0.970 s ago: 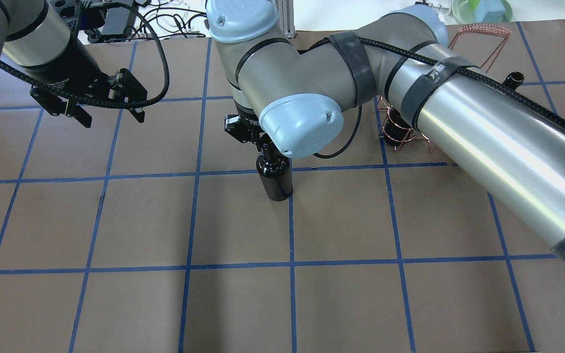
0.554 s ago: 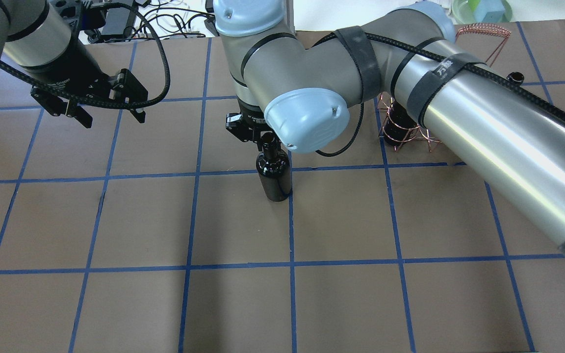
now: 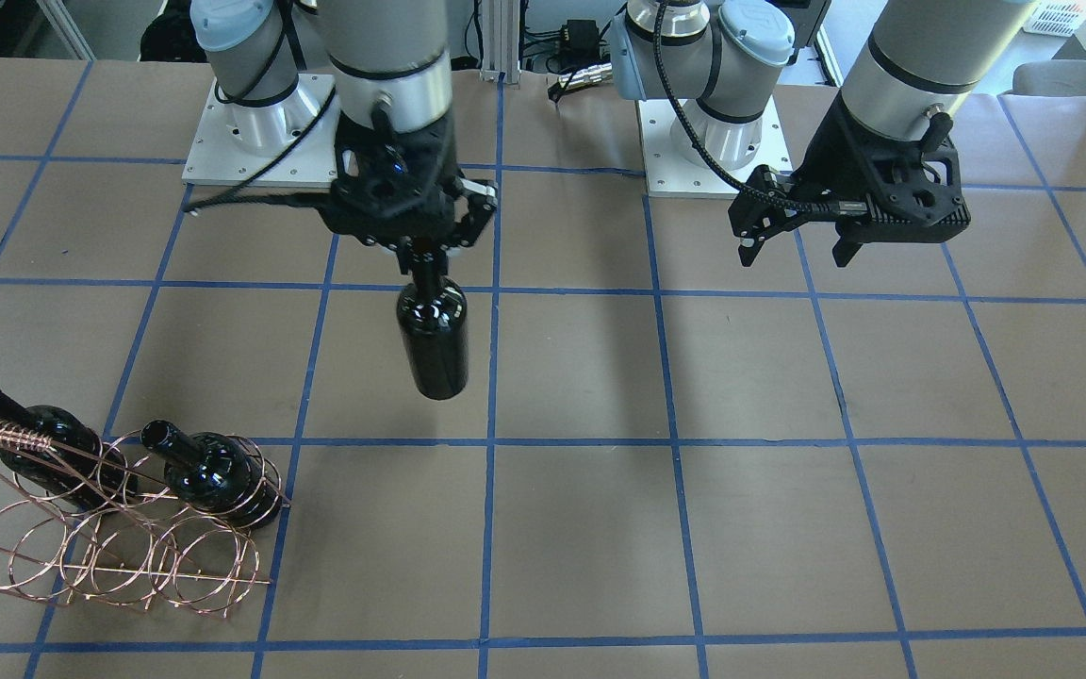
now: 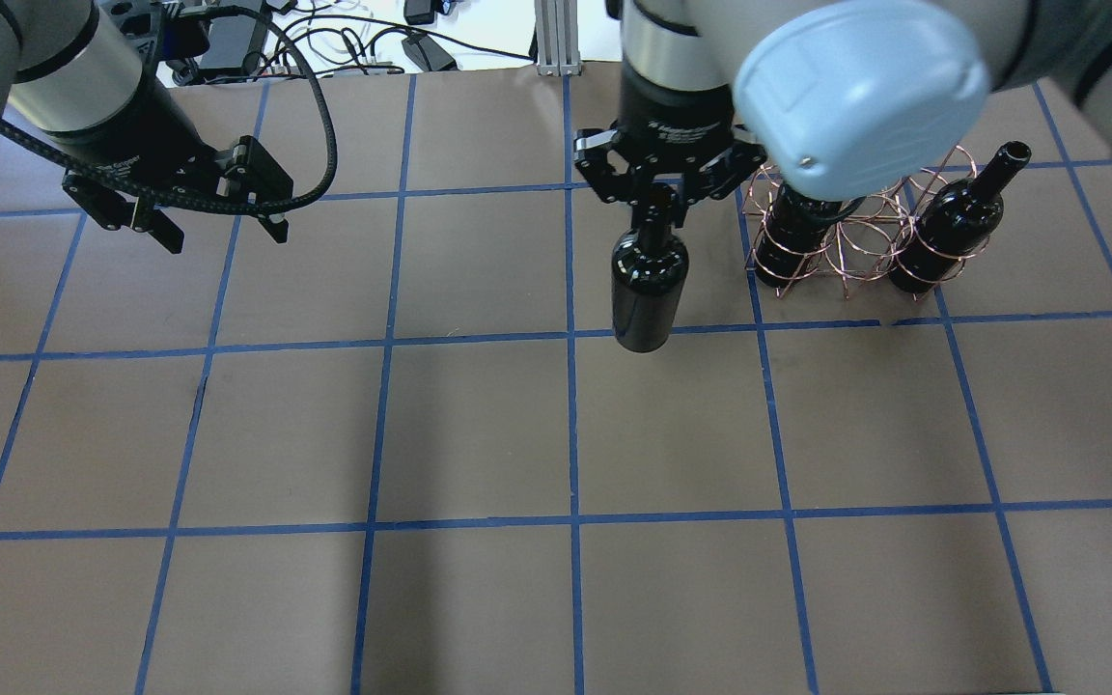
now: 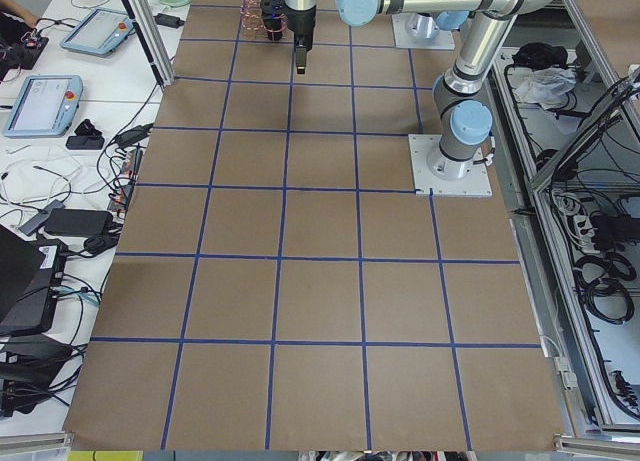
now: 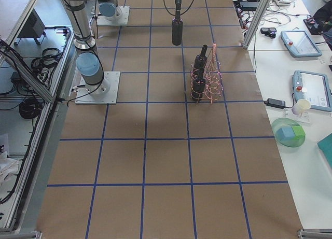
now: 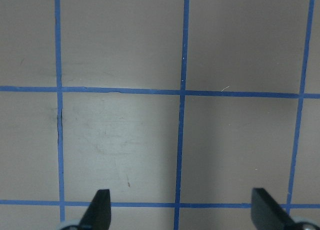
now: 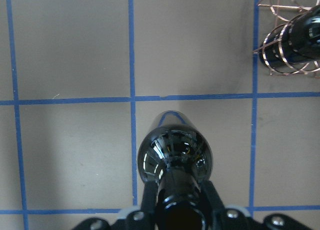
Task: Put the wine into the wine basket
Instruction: 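Lift the bottle with the right gripper and carry it to the copper rack, then tilt and insert the bottle into the empty rack slot with the right gripper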
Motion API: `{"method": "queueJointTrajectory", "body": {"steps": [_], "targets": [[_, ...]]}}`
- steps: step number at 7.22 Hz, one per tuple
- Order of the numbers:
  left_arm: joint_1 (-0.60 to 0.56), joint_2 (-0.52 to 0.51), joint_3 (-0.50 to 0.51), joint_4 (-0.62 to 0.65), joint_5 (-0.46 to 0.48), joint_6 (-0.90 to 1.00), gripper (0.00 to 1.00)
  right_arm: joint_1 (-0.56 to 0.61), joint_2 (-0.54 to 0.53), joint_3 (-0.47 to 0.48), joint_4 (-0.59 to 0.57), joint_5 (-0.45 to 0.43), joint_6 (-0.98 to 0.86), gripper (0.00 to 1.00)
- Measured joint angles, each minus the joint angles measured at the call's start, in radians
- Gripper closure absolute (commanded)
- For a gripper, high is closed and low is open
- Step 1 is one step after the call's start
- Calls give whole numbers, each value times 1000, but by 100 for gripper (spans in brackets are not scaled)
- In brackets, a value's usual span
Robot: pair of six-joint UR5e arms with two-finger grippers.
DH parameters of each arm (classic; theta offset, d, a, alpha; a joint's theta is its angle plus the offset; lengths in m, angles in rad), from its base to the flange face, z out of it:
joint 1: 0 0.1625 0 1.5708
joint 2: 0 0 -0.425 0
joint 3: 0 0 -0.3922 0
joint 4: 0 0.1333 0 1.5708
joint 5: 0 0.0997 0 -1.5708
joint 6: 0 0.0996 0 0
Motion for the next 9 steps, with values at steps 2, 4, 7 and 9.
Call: {"method": "queueJointTrajectory", "body": {"steps": [2,4,7,9], "targets": [[-10,0,1,0,0,-16,0,-112,-83,-17,63,-32,-121,100],[-62,-1,3,10,16,-64,0,-201,-111,-40,88,-89,-249,100],[-96,-3,6,26,68,-77,0,-318,-131,-45,118,-103,-446,100],[-97,-3,4,27,75,-73,0,-409,-119,-45,119,-25,-567,100]]}}
